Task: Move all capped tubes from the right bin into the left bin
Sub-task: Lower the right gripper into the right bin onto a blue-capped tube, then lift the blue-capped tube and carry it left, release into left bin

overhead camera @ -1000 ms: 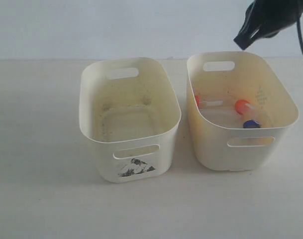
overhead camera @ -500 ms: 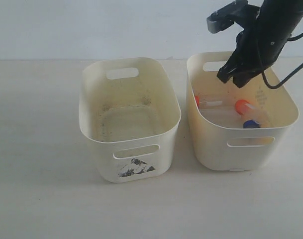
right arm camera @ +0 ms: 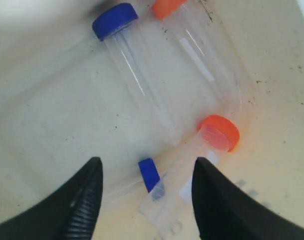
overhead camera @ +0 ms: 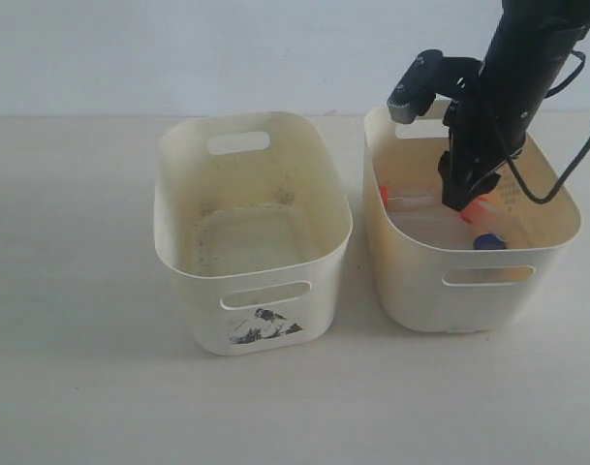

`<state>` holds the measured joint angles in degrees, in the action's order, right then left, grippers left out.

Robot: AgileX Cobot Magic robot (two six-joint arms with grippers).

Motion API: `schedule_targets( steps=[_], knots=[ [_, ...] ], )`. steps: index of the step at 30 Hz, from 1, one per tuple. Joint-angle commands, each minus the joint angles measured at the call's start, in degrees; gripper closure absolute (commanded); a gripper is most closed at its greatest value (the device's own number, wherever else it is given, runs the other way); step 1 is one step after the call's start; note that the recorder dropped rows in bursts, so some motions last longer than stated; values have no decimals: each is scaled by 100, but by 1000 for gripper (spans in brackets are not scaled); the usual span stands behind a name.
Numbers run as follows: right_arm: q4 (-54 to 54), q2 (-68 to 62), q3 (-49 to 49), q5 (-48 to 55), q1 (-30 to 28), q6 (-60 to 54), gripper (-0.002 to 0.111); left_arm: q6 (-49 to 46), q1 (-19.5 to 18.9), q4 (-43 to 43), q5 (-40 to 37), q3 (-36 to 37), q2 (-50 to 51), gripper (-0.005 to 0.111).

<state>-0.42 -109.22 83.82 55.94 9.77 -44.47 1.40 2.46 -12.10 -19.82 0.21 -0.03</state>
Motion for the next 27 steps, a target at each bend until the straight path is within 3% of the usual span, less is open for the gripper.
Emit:
schedule_targets(
  steps=[1,27],
  knots=[
    [-30,-129,37,7,9,-565,58,58,8,32,30,-21,3,102],
    [42,-1264,21,-802,9,-1148,58,58,8,32,30,-21,3,102]
  ],
)
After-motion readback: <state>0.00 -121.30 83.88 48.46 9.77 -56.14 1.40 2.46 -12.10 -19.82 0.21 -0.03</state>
